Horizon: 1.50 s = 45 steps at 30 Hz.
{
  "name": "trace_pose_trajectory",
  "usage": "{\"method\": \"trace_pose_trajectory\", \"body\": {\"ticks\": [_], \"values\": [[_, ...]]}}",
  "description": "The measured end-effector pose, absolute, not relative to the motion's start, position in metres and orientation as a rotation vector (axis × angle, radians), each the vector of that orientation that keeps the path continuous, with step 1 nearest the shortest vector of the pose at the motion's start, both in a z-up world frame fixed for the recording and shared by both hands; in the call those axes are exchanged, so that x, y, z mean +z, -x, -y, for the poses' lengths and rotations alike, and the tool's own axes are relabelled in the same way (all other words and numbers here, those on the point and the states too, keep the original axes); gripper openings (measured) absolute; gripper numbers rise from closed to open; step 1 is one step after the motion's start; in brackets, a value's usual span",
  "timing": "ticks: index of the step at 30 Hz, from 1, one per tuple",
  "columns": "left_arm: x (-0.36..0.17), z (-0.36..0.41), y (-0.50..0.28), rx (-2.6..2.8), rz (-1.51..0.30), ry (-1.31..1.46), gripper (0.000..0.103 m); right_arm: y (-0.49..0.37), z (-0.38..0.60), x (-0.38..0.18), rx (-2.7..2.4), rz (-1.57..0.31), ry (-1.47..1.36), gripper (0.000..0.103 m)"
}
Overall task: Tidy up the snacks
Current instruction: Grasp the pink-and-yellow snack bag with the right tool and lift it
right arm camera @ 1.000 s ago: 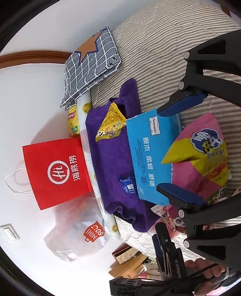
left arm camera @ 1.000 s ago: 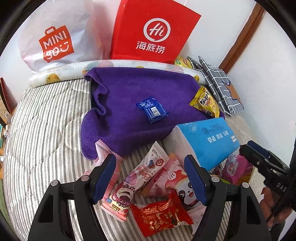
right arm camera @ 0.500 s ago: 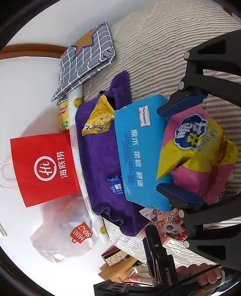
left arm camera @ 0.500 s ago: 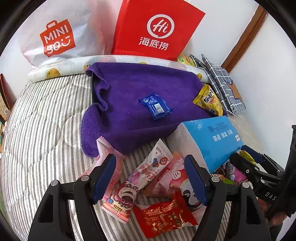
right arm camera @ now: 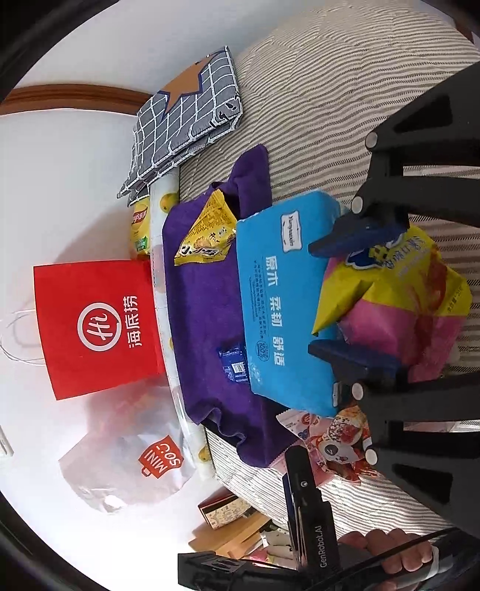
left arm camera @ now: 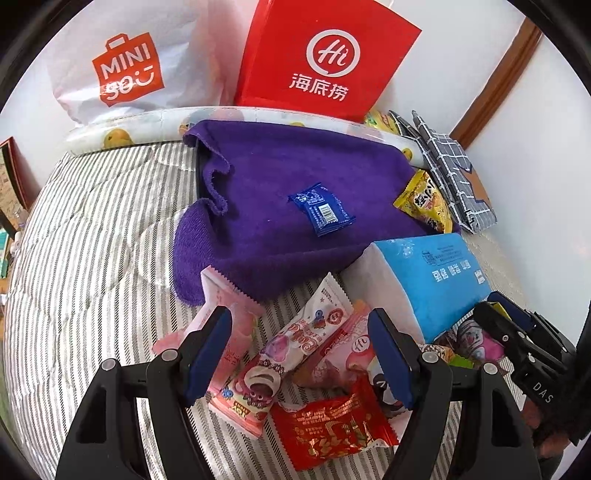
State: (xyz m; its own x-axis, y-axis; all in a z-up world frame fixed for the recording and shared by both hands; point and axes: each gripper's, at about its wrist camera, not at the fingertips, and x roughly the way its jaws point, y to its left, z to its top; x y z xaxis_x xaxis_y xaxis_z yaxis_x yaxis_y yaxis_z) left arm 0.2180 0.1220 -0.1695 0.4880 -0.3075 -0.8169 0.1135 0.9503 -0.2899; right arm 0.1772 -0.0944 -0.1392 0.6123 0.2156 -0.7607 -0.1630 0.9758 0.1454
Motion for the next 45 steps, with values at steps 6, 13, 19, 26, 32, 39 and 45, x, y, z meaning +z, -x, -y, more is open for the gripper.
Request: {"method": "trace_pose_trajectory", "body": {"ticks": [6,13,19,26,32,39,45], "values": [[-0.166,-0.121,-0.207,-0.211,-1.046,0.197,0.075,-0.17,0.11,-0.136,0.185,-0.879,-0.083,0.036],[-0.159,-0.111,-0.193,-0.18,-1.047,0.175,0.075,-0.162,0.131,-0.133,0.145,-0.876,-0.115,0.037],[-0.155,-0.103,-0.187,-0.172,-1.044,0.157,0.075,-0.149,0.143,-0.125,0.128,-0.866,-0.106,0.05],[-0.15,-0.099,-0.184,-0.153,-1.039,0.158,0.075,-0.138,0.144,-0.131,0.226,-0.88,-0.152,0.062],[-0.148,-0.098,-0.176,-0.131,-1.033,0.145,0.075,-0.145,0.136,-0.148,0.28,-0.921,-0.161,0.069],[-0.147,-0.11,-0.168,-0.072,-1.031,0.139,0.075,-0.164,0.13,-0.163,0.295,-0.921,-0.153,0.085],[-0.158,-0.122,-0.165,-0.012,-1.06,0.143,0.075,-0.171,0.131,-0.171,0.34,-0.92,-0.154,0.087]]}}
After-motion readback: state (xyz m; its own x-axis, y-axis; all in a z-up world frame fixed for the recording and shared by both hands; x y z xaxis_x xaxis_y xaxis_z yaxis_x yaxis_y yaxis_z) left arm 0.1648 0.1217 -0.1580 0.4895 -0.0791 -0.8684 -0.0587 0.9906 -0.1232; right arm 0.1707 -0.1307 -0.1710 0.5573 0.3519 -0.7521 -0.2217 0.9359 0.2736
